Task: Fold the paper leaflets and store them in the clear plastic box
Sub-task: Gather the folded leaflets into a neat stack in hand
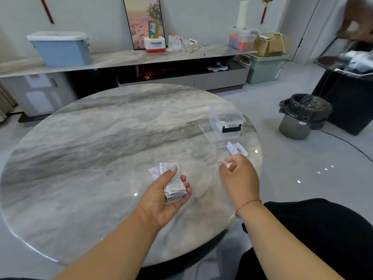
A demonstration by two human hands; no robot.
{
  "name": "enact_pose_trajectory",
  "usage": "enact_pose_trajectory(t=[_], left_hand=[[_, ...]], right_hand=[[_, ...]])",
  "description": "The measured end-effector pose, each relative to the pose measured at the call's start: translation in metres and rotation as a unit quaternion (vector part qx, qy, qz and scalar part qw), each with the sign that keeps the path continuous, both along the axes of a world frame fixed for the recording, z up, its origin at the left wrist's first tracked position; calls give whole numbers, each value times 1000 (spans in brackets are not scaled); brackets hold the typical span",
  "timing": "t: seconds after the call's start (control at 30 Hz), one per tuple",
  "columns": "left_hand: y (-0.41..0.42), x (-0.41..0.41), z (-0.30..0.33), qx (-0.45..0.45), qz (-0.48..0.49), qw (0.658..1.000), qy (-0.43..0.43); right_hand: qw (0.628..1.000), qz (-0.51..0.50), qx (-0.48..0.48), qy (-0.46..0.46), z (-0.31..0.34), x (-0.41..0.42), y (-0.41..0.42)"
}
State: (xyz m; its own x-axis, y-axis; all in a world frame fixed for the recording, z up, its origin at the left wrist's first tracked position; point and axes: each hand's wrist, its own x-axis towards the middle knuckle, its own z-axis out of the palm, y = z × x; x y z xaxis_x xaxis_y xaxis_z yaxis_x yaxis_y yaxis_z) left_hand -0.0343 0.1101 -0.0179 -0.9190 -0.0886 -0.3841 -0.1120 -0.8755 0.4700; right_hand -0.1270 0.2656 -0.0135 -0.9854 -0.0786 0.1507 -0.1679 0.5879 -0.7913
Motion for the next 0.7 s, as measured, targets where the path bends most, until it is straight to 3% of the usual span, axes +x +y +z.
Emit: enact_pose_trajectory(t=[0.07,0.13,0.23,0.33,0.43,0.57,0.7], left_hand=[[3,0,-2,8,-10,1000,-7],[5,0,-3,8,-18,1000,-19],[8,-1,-3,3,-21,999,-28],[9,-2,-4,4,-18,999,-34],[10,-2,-5,1,-14,999,-41],[9,-1,-6,-12,-7,999,-50],[10,-1,-7,-98,30,994,-43]], right_hand=[[995,-91,10,-37,-14,-22,19],[987,-117,-9,-106,-25,-35,28],[977,-107,62,-173,-36,-44,26],[967,-92,161,-174,-47,-45,17],[967,-71,184,-163,-50,-44,13],[985,-43,74,-151,-39,-37,12],[991,-45,-90,-86,-12,-11,2]])
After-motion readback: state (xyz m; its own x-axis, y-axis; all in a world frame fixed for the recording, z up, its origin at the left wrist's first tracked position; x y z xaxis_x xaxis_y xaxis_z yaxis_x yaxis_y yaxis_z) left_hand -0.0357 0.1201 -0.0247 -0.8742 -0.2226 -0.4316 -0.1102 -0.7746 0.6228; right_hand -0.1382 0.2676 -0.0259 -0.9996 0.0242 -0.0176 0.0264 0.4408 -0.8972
